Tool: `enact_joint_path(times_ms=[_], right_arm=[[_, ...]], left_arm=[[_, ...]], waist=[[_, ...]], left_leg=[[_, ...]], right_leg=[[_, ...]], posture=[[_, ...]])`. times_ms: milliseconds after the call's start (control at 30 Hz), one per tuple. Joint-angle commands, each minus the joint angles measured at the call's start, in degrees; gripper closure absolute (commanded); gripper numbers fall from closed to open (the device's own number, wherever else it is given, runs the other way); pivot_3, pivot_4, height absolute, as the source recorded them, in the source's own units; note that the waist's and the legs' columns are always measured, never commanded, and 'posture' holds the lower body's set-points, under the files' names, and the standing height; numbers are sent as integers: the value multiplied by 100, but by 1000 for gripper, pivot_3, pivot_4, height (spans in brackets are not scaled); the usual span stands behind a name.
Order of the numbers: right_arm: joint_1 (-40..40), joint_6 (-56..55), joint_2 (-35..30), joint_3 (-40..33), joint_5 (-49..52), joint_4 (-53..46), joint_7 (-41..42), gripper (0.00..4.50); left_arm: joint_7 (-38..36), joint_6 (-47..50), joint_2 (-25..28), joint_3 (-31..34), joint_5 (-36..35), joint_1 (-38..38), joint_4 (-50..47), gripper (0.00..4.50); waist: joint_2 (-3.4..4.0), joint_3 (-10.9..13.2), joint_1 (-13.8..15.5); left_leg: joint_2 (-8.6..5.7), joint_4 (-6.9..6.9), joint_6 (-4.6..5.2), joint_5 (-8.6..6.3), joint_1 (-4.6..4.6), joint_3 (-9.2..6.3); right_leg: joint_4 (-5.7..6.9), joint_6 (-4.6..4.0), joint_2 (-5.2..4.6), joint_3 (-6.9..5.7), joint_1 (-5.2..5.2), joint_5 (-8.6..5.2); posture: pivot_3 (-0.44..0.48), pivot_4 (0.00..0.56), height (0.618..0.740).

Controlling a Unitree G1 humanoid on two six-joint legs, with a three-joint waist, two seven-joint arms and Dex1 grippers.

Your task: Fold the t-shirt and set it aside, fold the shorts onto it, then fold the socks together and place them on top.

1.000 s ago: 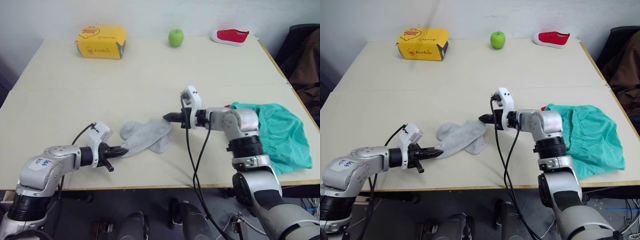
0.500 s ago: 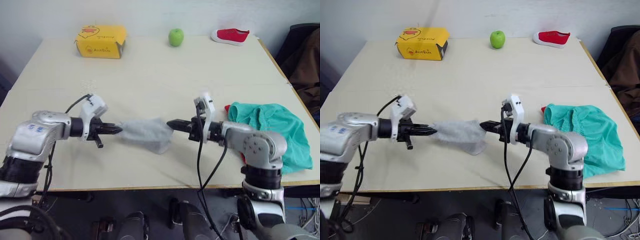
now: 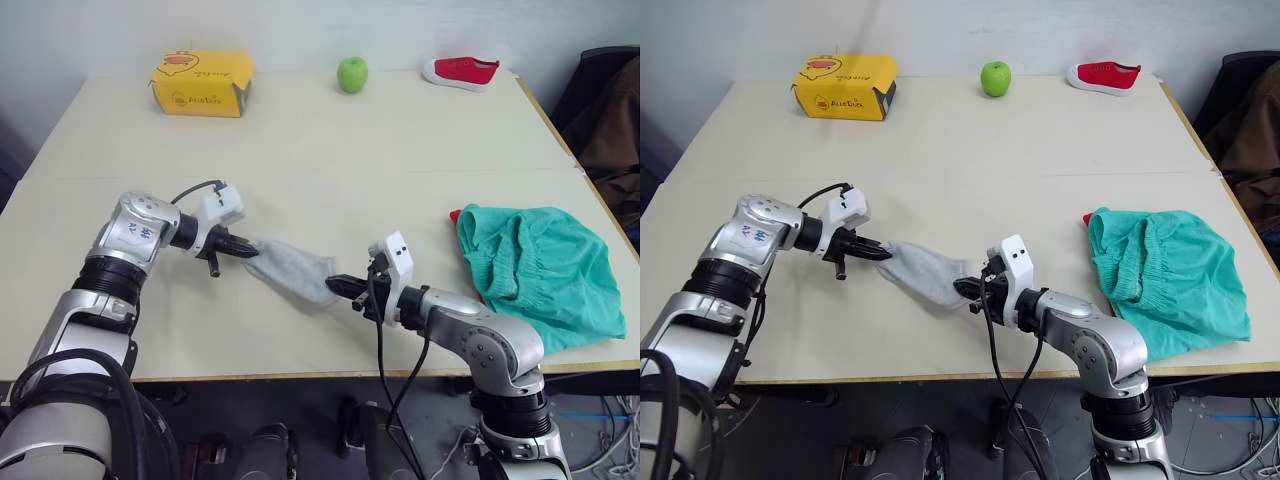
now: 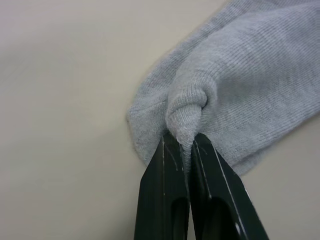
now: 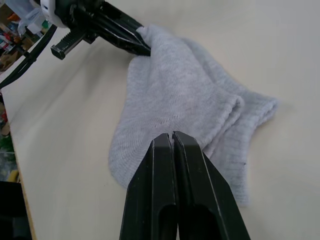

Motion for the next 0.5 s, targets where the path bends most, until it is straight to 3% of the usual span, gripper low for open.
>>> enact_joint_path(times_ms=[33,267,500], right_arm=[[121,-315,-187,143,-86,-90,114,4500],[-109,-368,-517,-223,279,-282,341,4500],[-244,-252,-782,-324,480,-246,410,4500]], left_arm=[[-36,-154,-17,205,110,-107,150,3425],[-243,47,326,618,-27,150,-582,1248],[-169,639,524,1118,-265,455,-1348,1248]], waist=[[-1,0,1],[-2,0,-9],[-2,0,4]], left_leg=[[0,0,0,0,1,0],[0,0,1,0,0,-2],[0,1,2,1,1,-4]], right_leg=[[0,0,-1,0,1,0],[0,1,-1,-1,1,1],[0,1,-2,-1,2,1]], posture=[[0,150,740],[0,150,740],[0,150,740]])
